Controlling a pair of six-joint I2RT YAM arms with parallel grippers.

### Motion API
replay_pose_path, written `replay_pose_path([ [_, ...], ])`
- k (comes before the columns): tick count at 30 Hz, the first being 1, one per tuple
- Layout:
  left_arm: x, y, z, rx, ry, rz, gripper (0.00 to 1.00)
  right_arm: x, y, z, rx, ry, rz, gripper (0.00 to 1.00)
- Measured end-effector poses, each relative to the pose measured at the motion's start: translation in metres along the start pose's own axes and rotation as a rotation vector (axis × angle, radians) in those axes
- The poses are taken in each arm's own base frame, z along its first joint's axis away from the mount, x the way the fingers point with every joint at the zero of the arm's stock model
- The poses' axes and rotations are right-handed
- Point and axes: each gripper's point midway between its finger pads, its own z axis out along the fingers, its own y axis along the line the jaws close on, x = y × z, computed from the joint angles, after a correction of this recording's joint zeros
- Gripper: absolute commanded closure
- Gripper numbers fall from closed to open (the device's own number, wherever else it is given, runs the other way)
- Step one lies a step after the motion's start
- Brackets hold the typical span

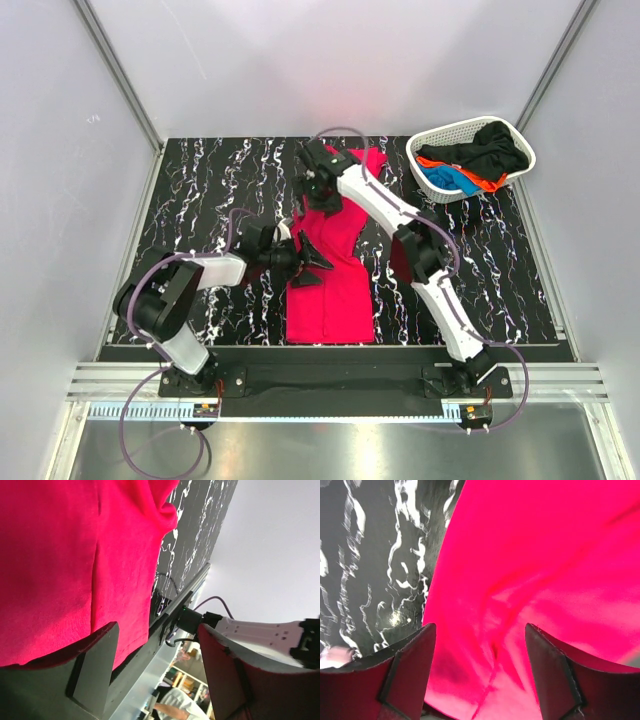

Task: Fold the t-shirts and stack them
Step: Fold the tshirt

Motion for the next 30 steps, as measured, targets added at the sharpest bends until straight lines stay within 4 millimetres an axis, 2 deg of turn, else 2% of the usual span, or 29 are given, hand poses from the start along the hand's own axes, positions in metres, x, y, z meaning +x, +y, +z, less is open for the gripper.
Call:
replay_pose_path([
  [2,0.000,-0.001,-0.001,-0.004,0.002,0.014,0.31,-0.017,-0.009,-0.022,0.021,-0.056,0.021,0.17],
  [6,0.005,0.003,-0.004,-0.028,0.011,0.020,0.31,-0.065,-0.046,-0.059,0.104,-0.212,0.082,0.13],
  [10,0.007,-0.001,-0.012,-0.045,0.004,0.052,0.31,-0.114,-0.085,-0.070,0.175,-0.360,0.142,0.13],
  [13,0.007,-0.011,-0.021,-0.039,-0.020,0.106,0.31,-0.135,-0.113,-0.054,0.229,-0.420,0.166,0.13],
  [18,0.004,-0.023,-0.039,-0.025,-0.075,0.164,0.31,-0.124,-0.131,-0.004,0.264,-0.375,0.142,0.17],
  [21,0.002,-0.019,-0.047,-0.027,-0.100,0.162,0.31,-0.116,-0.130,0.020,0.252,-0.348,0.134,0.21],
  [25,0.002,-0.002,-0.052,-0.057,-0.112,0.123,0.31,-0.109,-0.121,0.045,0.192,-0.319,0.135,0.25],
  [30,0.001,0.012,-0.058,-0.079,-0.126,0.086,0.31,-0.120,-0.094,0.053,0.055,-0.347,0.111,0.25],
])
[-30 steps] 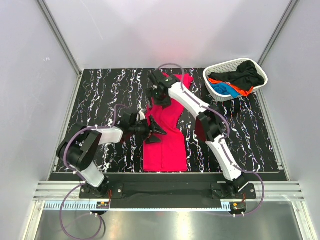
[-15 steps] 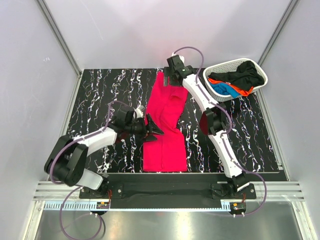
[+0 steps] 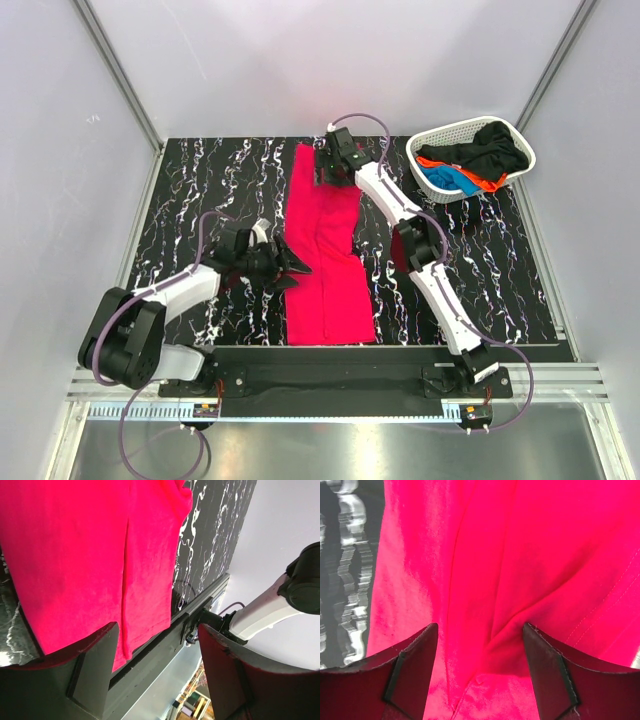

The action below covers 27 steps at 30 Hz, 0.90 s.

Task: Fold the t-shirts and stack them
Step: Fold the tshirt

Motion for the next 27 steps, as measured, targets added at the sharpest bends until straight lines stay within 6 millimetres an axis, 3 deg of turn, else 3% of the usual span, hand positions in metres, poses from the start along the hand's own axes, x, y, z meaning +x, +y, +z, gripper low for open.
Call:
replay_pose_path([
  [3,-0.002,0.003,-0.003,-0.002,-0.013,-0.009,0.30,0.000,0.028,0.007,-0.129,-0.012,-0.007,0.24],
  [8,-0.004,0.006,-0.003,-0.001,-0.022,-0.007,0.28,-0.004,0.057,0.013,-0.262,-0.048,-0.020,0.19],
  [16,-0.001,0.008,-0.006,-0.013,-0.015,0.007,0.27,-0.008,0.050,0.004,-0.252,-0.038,-0.019,0.14],
  [19,-0.002,0.005,-0.009,-0.021,-0.021,0.019,0.27,-0.023,0.042,-0.021,-0.234,-0.041,-0.013,0.12],
  [21,-0.004,0.002,-0.013,-0.025,-0.034,0.025,0.27,-0.040,0.039,-0.050,-0.223,-0.056,-0.004,0.11],
  [24,-0.005,-0.004,-0.021,-0.025,-0.060,0.034,0.28,-0.071,0.038,-0.110,-0.213,-0.097,0.011,0.11],
  [26,-0.004,-0.009,-0.027,-0.021,-0.075,0.040,0.30,-0.080,0.038,-0.162,-0.213,-0.103,0.033,0.12],
  [27,-0.003,-0.011,-0.030,-0.021,-0.080,0.039,0.30,-0.080,0.038,-0.175,-0.212,-0.100,0.040,0.12],
])
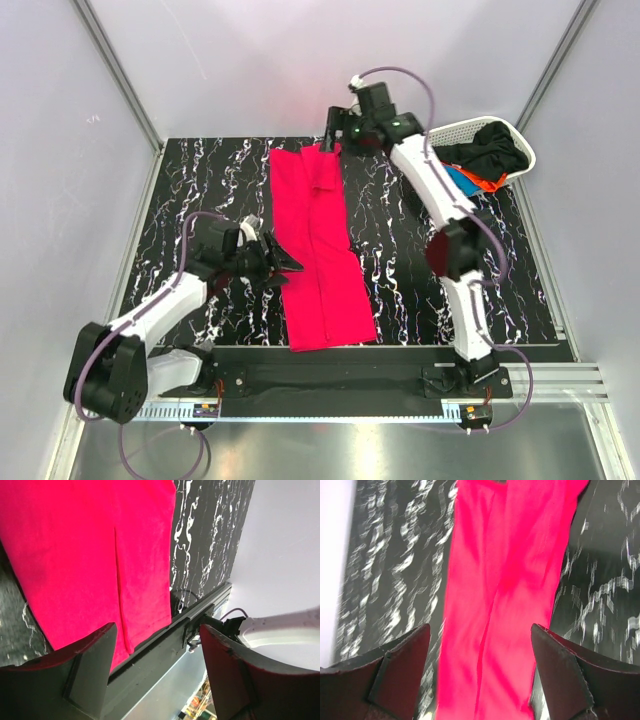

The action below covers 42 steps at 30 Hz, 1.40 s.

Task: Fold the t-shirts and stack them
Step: Fold the tshirt

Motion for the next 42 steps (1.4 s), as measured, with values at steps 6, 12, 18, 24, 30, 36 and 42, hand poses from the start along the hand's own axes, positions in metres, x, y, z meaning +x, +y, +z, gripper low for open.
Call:
replay_pose_path([
  [6,0.018,-0.005,-0.028,0.024,-0.069,-0.032,0.32,0.068,0.001,-0.105,0.003,0.135,0.069,0.18],
  [12,0.058,0.026,-0.036,-0.001,-0.050,-0.122,0.33,0.207,-0.040,-0.151,0.060,0.387,0.153,0.28],
  [18,0.101,0.071,-0.028,-0.099,0.021,-0.217,0.31,0.311,-0.059,-0.188,0.053,0.567,0.270,0.48],
  [24,0.113,0.091,-0.021,-0.197,0.050,-0.256,0.31,0.364,-0.058,-0.204,-0.005,0.653,0.381,0.49],
  [30,0.129,0.097,-0.013,-0.256,0.114,-0.241,0.31,0.381,-0.053,-0.193,-0.061,0.723,0.441,0.46],
  [36,0.148,0.104,-0.004,-0.312,0.167,-0.229,0.33,0.400,-0.056,-0.186,-0.070,0.773,0.480,0.46],
  [42,0.152,0.105,0.000,-0.321,0.157,-0.239,0.41,0.417,-0.058,-0.181,-0.072,0.812,0.502,0.47],
])
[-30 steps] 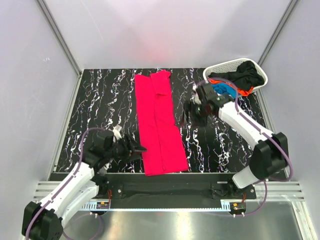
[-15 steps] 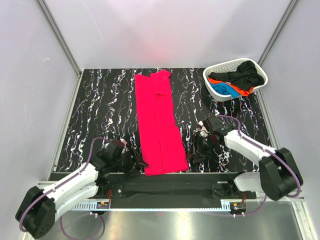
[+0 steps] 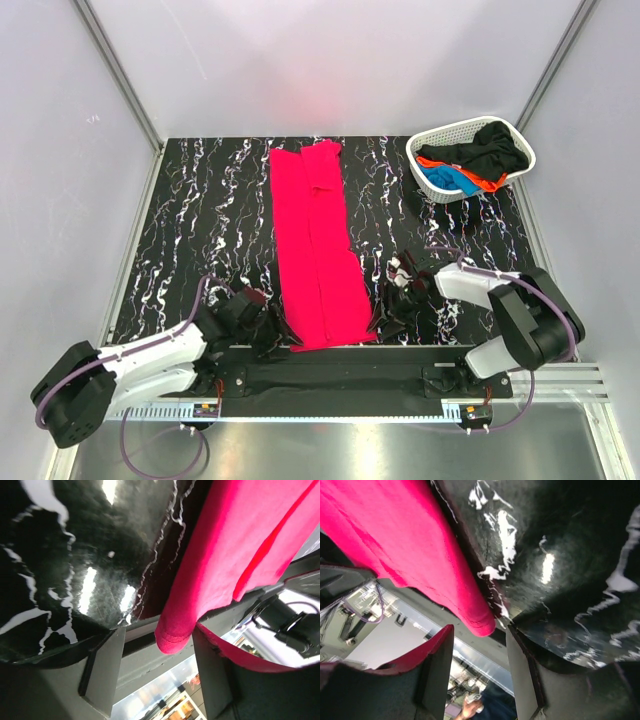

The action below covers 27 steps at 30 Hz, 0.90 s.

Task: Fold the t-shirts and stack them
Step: Fold the tshirt

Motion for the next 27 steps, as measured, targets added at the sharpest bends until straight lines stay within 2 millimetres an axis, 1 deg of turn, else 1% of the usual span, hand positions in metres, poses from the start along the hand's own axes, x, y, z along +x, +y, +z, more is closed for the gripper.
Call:
replay_pose_path([
  [2,-0.002,0.000,0.000,0.000,-0.015,-0.012,0.43,0.002,-0.001,0.005,-0.002,0.022,0.011,0.47],
  [7,-0.007,-0.004,-0.001,0.025,-0.046,-0.026,0.48,0.008,0.005,0.011,-0.029,0.062,0.001,0.48],
  [8,-0.007,-0.004,-0.001,0.028,-0.048,-0.029,0.52,0.008,0.006,0.011,-0.029,0.062,-0.001,0.48],
  [11,-0.007,-0.005,0.000,0.028,-0.050,-0.038,0.60,0.008,0.006,0.011,-0.031,0.060,-0.001,0.50],
  [12,-0.007,-0.005,0.000,0.028,-0.049,-0.039,0.69,0.008,0.006,0.011,-0.030,0.060,0.000,0.52],
  [13,-0.007,-0.005,0.001,0.025,-0.047,-0.041,0.74,0.008,0.006,0.012,-0.030,0.059,0.000,0.60],
  [14,-0.007,-0.004,0.002,0.024,-0.046,-0.041,0.78,0.008,0.005,0.012,-0.030,0.056,-0.002,0.64],
  [15,-0.007,-0.004,0.002,0.021,-0.044,-0.040,0.89,0.007,0.003,0.013,-0.024,0.051,-0.003,0.74],
  [17,-0.007,-0.005,0.002,0.022,-0.044,-0.035,1.00,0.008,0.000,0.014,-0.017,0.049,-0.002,1.00],
  [20,-0.008,-0.009,0.000,0.026,-0.049,-0.027,1.00,0.007,0.001,0.014,-0.019,0.047,0.004,1.00],
  [22,-0.011,-0.016,-0.003,0.031,-0.064,-0.021,1.00,0.007,0.005,0.011,-0.029,0.036,0.002,1.00],
  [25,-0.017,-0.041,-0.011,0.067,-0.095,0.004,1.00,0.003,0.022,-0.002,-0.064,-0.007,-0.014,1.00],
  [27,-0.024,-0.065,-0.021,0.099,-0.121,0.023,1.00,-0.005,0.040,-0.014,-0.091,-0.048,-0.040,1.00],
])
